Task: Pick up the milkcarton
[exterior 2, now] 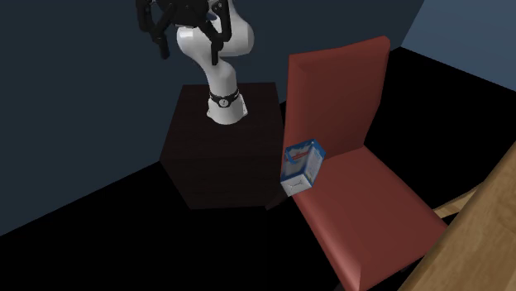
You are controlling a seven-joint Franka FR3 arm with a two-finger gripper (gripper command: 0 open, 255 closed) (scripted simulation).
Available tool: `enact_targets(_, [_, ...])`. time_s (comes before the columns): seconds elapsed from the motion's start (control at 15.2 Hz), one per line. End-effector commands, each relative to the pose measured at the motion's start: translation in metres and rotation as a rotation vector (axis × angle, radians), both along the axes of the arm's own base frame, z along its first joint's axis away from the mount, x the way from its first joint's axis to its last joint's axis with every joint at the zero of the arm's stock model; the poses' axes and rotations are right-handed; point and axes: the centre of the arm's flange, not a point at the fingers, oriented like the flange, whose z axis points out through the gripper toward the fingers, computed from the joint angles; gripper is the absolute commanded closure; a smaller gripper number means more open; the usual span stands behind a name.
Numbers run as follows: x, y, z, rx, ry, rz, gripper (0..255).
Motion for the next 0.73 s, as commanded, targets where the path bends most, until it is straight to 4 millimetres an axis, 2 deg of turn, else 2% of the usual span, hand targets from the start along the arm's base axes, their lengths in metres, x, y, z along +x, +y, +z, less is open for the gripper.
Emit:
enact_targets(0.0, [0.0,0.0,0.0,0.0,0.0,0.0,0])
enact_targets(0.66, [-0.009,0.086,-0.095,0.051,0.014,-0.32,0])
